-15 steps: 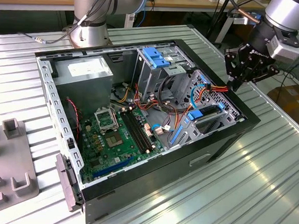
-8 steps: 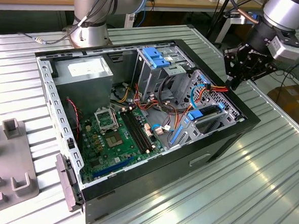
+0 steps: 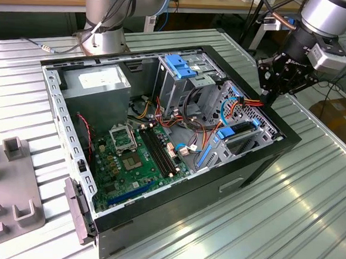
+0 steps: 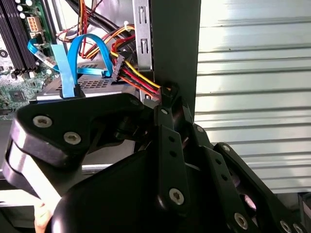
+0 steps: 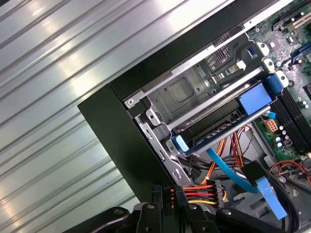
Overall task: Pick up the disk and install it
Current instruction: 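Insert the first disk wire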
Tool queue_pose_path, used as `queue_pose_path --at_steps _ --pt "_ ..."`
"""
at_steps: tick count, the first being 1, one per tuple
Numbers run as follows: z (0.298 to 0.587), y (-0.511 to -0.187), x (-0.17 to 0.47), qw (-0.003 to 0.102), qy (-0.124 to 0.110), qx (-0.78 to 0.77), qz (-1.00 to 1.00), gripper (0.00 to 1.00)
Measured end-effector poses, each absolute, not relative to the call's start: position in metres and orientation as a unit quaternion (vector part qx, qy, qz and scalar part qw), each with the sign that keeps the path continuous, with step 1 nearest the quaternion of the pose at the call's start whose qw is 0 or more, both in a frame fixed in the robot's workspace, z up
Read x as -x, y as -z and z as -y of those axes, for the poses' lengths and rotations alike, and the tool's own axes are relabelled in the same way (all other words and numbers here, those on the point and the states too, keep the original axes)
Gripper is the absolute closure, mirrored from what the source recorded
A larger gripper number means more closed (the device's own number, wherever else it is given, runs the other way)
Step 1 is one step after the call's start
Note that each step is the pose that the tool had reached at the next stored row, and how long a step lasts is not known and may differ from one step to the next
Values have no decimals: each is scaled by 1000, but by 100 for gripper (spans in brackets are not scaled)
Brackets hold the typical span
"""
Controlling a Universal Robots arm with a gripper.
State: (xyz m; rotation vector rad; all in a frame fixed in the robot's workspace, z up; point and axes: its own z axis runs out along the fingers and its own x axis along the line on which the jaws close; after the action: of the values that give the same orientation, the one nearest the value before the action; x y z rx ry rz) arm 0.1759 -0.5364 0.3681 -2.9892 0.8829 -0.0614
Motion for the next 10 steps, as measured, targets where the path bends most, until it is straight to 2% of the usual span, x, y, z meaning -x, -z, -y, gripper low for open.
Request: queue_pose_path --at_steps 3,4,10 --pt "536 -367 -176 11 20 959 -283 78" --pt "536 -367 -176 11 20 959 -283 84" --pt "536 -373 -176 9 21 959 -283 84"
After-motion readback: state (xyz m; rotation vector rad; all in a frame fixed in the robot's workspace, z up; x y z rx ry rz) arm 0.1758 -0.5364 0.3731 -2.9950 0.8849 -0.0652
